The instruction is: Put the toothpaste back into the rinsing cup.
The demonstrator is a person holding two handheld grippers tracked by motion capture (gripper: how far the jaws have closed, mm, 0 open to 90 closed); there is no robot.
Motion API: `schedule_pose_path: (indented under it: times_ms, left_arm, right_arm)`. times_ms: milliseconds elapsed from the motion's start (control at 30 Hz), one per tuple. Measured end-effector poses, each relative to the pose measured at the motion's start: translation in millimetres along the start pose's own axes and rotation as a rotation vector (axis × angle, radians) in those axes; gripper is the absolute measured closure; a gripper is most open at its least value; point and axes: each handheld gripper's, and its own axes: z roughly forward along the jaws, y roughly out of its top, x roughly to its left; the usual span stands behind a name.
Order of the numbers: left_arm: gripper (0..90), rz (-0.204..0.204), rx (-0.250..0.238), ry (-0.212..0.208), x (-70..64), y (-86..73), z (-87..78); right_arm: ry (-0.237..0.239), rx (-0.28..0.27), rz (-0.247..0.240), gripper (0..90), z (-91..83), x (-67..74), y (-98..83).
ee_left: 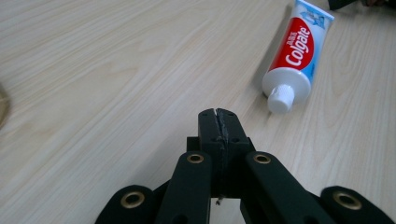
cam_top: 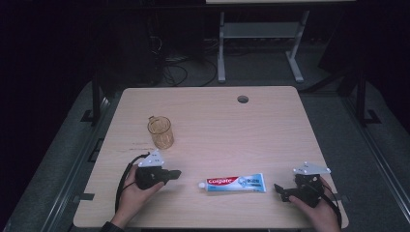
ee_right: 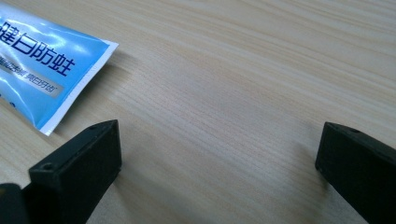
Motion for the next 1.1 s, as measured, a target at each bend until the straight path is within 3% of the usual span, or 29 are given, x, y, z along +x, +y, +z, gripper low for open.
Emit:
schedule_pose_path:
  times_ms: [367, 567, 800, 1100]
  left_arm:
    - [90.0, 0.053, 0.03, -0.07, -19.0, 15.7, 31.7]
    - [90.0, 0.066, 0.042, -0.086, -25.0, 19.3, 42.3]
    - [90.0, 0.075, 0.051, -0.085, -27.4, 19.0, 44.3]
    - [90.0, 0.075, 0.053, -0.113, -33.0, 17.0, 44.1]
  right_arm:
    - [0.001, -0.001, -0.002, 0.0, 0.1, 0.0, 0.1]
    - [0.002, 0.0, -0.002, 0.0, 0.2, 0.0, 0.2]
    - [0.002, 0.0, -0.002, 0.0, 0.2, 0.0, 0.2]
    - [0.002, 0.0, -0.002, 0.0, 0.2, 0.0, 0.2]
